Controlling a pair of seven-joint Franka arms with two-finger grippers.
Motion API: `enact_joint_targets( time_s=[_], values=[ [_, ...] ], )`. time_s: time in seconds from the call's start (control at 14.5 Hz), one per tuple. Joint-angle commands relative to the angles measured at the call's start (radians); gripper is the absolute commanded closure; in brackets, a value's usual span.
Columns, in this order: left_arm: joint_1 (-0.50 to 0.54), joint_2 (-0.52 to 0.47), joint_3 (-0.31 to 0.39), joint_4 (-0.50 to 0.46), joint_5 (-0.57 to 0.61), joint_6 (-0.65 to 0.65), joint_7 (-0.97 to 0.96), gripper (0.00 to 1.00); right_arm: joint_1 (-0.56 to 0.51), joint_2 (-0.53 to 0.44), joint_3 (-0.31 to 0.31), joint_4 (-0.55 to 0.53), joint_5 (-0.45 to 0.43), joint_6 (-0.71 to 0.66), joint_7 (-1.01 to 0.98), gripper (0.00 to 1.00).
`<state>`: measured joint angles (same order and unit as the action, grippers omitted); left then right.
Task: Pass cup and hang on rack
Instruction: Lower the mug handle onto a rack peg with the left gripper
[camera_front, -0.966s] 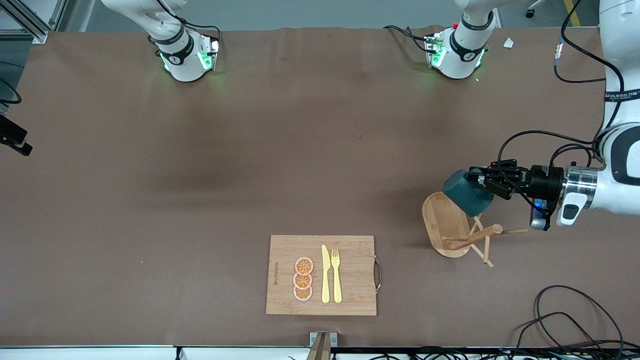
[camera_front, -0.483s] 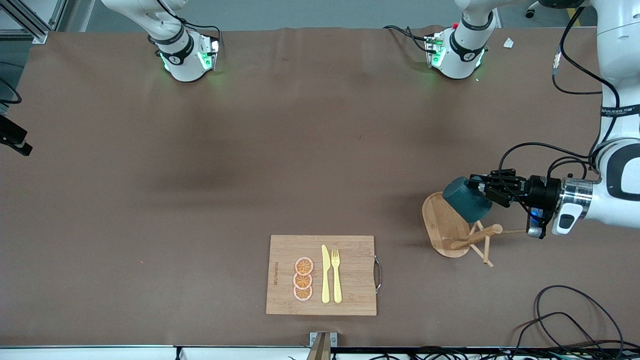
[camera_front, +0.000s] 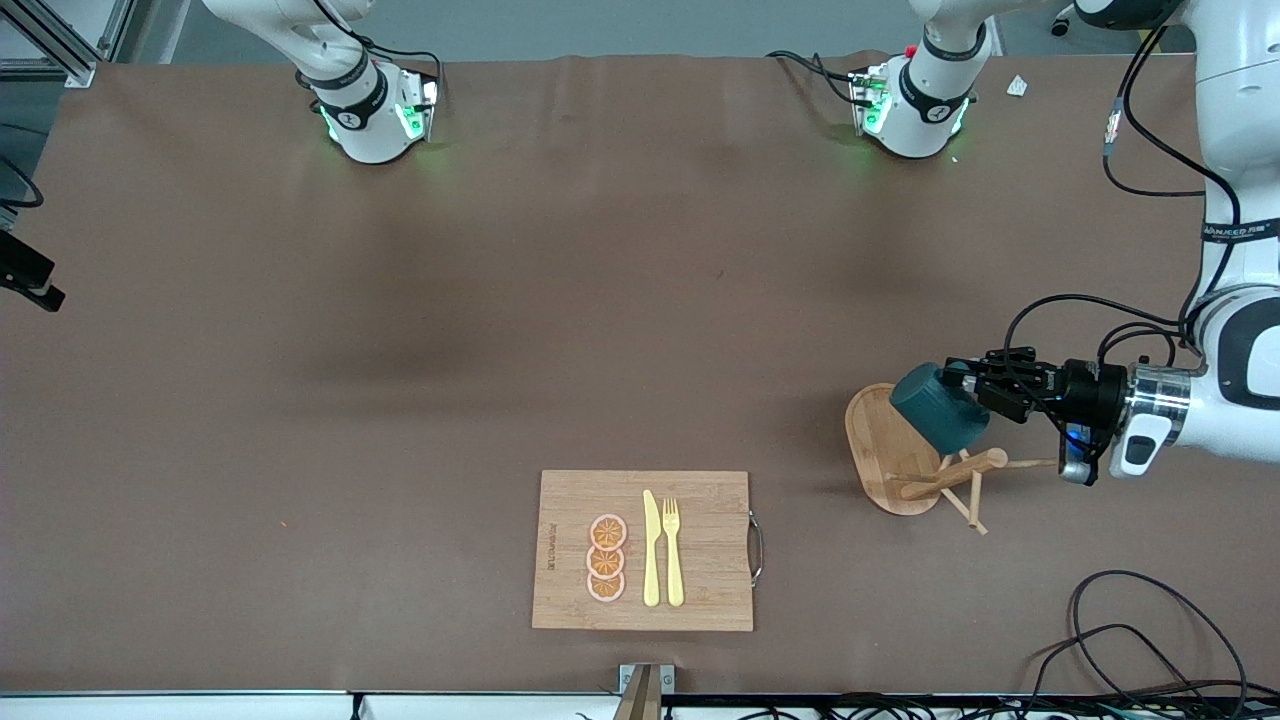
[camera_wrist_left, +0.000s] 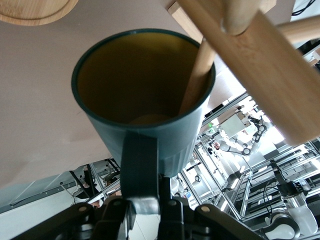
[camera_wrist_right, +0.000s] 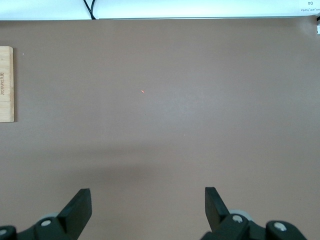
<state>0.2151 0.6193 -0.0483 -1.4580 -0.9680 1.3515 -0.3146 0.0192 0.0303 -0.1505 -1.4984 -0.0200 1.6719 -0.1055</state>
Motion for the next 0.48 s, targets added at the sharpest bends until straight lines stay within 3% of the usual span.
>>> enact_joint_targets(
  time_s=[0.0, 0.28, 0.41],
  values=[
    [0.016, 0.025, -0.007, 0.027, -0.028, -0.025, 0.011, 0.9, -0.015, -0.015, 0.009, -0.01, 0.014, -0.004, -0.013, 0.0],
    [0.021, 0.025, -0.007, 0.025, -0.046, -0.025, 0.0, 0.48, -0.015, -0.013, 0.009, -0.01, 0.014, -0.004, -0.013, 0.0],
    [0.024, 0.014, -0.007, 0.027, -0.044, -0.026, -0.004, 0.2, -0.015, -0.013, 0.009, -0.01, 0.014, -0.004, -0.013, 0.0]
  ],
)
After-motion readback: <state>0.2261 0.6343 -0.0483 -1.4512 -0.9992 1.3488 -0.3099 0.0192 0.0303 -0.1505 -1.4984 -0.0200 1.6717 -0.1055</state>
